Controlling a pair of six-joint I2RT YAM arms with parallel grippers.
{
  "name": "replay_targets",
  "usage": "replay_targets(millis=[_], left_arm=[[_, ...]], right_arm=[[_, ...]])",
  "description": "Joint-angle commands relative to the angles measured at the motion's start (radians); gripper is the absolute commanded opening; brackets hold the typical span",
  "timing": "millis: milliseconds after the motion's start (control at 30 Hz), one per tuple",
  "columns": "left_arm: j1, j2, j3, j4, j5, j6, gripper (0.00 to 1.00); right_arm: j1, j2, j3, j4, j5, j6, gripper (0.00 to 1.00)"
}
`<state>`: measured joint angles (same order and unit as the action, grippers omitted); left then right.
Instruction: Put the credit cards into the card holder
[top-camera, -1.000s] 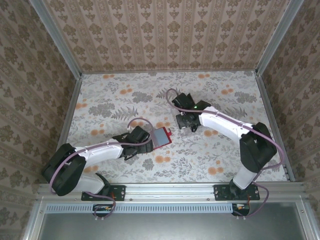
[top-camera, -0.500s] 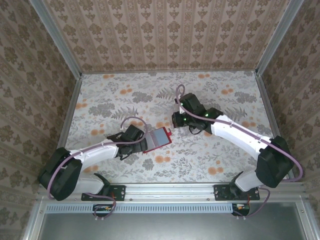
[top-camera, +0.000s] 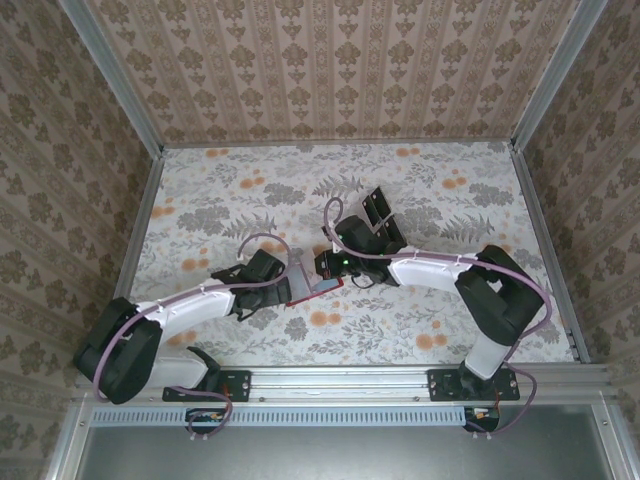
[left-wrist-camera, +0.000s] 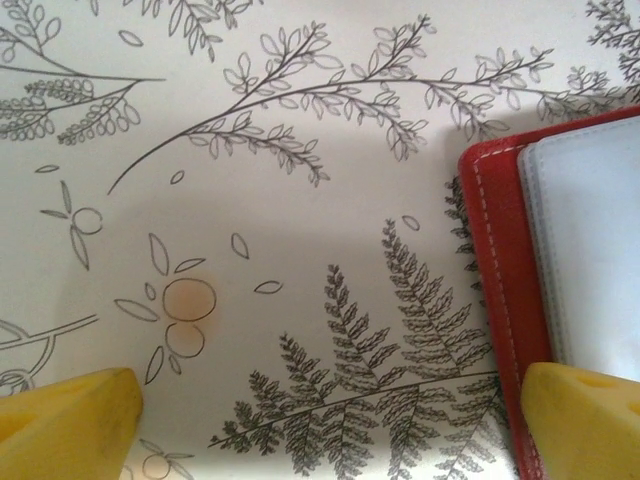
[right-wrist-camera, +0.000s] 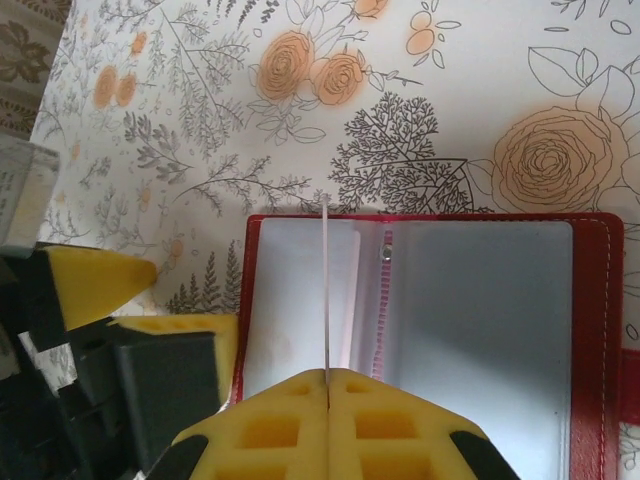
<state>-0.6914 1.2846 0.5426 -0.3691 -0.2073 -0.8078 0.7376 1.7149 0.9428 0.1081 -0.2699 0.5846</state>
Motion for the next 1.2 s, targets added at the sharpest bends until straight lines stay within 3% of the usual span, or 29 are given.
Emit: replay_targets(millis=[0,233,700,1167], left_arm=[[0.011,-0.025,0.004,-0.065,-0.019,0.017,1.0],[0.037,-0.044,0.021,-0.077,-0.008,0.043,1.0],[0.112,-0.099,0.039,-0.1,0.027,0.098,1.0],[0.116,-0.076,0.03,-0.072,0.042,0.108,1.0]], right_arm=[[0.003,0.021,-0.024,0.045,0.008,0.016,0.0],[0.045,0.039,-0.034,0.004,0.081,0.019,0.0],[0.146,0.132,0.041,0.031,0.108,0.128,0.0],[0.142,-0.014,0.044,-0.048,0.221,0.163,0.0]])
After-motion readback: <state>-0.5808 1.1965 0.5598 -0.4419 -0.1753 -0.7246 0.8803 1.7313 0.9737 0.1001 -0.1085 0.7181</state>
